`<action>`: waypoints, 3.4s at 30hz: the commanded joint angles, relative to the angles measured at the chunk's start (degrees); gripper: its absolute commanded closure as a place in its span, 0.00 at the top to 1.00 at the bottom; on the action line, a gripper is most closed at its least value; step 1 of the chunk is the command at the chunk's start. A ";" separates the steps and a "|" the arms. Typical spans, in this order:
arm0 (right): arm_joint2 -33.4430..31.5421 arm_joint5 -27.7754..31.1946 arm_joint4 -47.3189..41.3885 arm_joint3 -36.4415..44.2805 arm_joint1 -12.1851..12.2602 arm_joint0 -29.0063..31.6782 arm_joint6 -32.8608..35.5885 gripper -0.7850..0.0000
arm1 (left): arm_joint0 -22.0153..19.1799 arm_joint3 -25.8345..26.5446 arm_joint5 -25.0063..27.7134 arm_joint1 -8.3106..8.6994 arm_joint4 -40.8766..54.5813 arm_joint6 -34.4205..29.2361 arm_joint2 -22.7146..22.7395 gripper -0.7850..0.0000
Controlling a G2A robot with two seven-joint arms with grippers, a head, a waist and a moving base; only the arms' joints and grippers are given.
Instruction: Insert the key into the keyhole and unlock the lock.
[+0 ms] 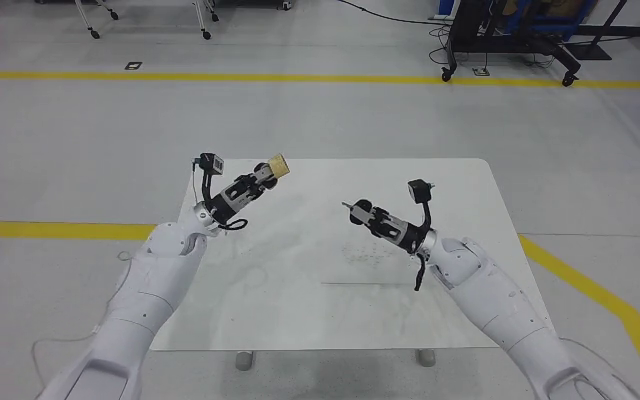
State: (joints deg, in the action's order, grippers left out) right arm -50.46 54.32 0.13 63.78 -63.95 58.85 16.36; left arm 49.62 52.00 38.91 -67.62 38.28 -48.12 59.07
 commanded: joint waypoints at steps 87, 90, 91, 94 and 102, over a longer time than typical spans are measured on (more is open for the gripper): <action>9.55 3.68 -32.00 -16.06 -12.15 -12.59 20.53 0.00 | -0.11 1.82 -4.95 -1.20 -5.38 -21.03 -4.30 0.00; 8.23 3.68 -36.04 -15.61 -12.20 -11.95 27.44 0.00 | -0.53 1.65 -5.02 -1.38 -5.18 -20.08 -4.15 0.00; 7.90 3.68 -36.93 -15.64 -12.21 -11.77 29.65 0.00 | -0.68 1.57 -4.94 -1.42 -4.72 -19.62 -3.91 0.00; 8.45 3.68 -36.50 -15.08 -12.13 -11.46 29.92 0.00 | -1.29 0.75 -4.89 -1.42 -4.56 -18.62 -3.19 0.00; 7.06 3.68 -36.90 -12.13 -10.54 -10.72 29.92 0.00 | -1.53 -0.48 -4.33 -1.27 -6.45 -13.49 -1.47 0.00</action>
State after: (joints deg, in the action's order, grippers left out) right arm -42.93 58.00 -36.63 51.32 -74.64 47.97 46.28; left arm 48.03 51.48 34.55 -68.88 31.93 -62.08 57.54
